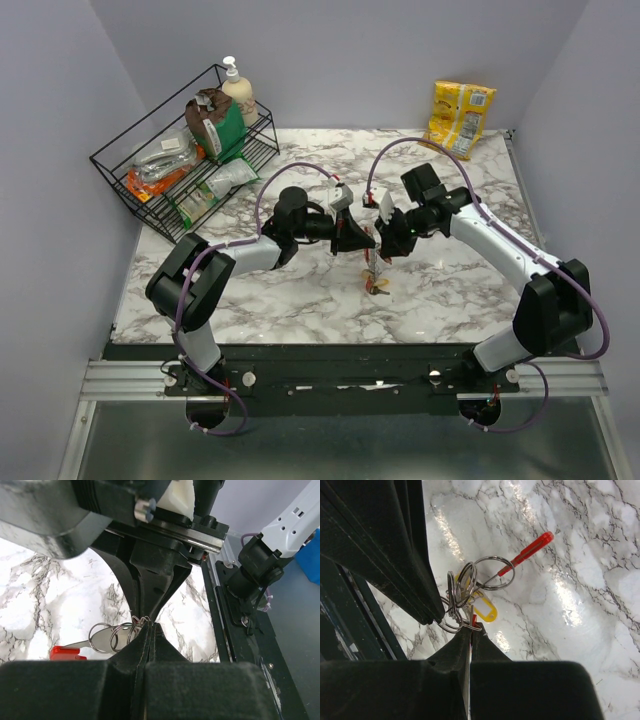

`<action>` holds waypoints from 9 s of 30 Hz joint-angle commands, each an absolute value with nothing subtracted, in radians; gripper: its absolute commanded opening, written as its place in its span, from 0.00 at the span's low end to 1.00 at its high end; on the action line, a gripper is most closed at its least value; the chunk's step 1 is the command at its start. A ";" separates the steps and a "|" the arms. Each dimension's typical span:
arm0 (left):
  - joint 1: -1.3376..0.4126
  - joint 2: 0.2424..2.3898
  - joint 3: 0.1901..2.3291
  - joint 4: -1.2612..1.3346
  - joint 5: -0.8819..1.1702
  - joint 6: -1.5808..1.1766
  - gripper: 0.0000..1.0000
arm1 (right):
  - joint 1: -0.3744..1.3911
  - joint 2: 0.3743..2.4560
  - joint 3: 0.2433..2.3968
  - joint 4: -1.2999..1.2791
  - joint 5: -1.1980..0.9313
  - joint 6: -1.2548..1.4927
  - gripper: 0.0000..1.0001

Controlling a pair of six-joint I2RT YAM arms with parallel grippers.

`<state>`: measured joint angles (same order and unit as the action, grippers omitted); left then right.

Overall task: Remove the keys from the keyring
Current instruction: Remove the key from the keyring.

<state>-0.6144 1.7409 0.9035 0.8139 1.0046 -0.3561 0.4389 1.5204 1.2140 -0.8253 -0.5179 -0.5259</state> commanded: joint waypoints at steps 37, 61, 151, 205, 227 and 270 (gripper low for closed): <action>-0.621 1.713 1.088 0.443 0.933 -0.124 0.25 | 0.428 1.411 1.308 -0.864 -0.428 -0.597 0.06; -0.664 1.720 1.075 0.386 0.933 -0.060 0.25 | 0.428 1.405 1.293 -0.873 -0.476 -0.592 0.06; -0.615 1.732 0.973 0.946 1.049 -0.517 0.00 | 0.443 1.465 1.192 -0.815 -0.449 -0.614 0.07; -0.565 1.706 1.092 0.353 0.919 -0.146 0.27 | 0.425 1.348 1.229 -0.723 -0.377 -0.658 0.06; -0.549 1.743 1.085 0.474 0.934 -0.311 0.27 | 0.426 1.385 1.184 -0.649 -0.463 -0.603 0.06; -0.617 1.787 1.085 0.455 0.949 -0.248 0.27 | 0.426 1.379 1.190 -0.670 -0.531 -0.597 0.06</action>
<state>-0.6109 1.7733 1.0969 0.4187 0.9016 -0.2333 0.4255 1.3968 1.1862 -0.6819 -0.5064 -0.6022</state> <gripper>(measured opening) 0.275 0.069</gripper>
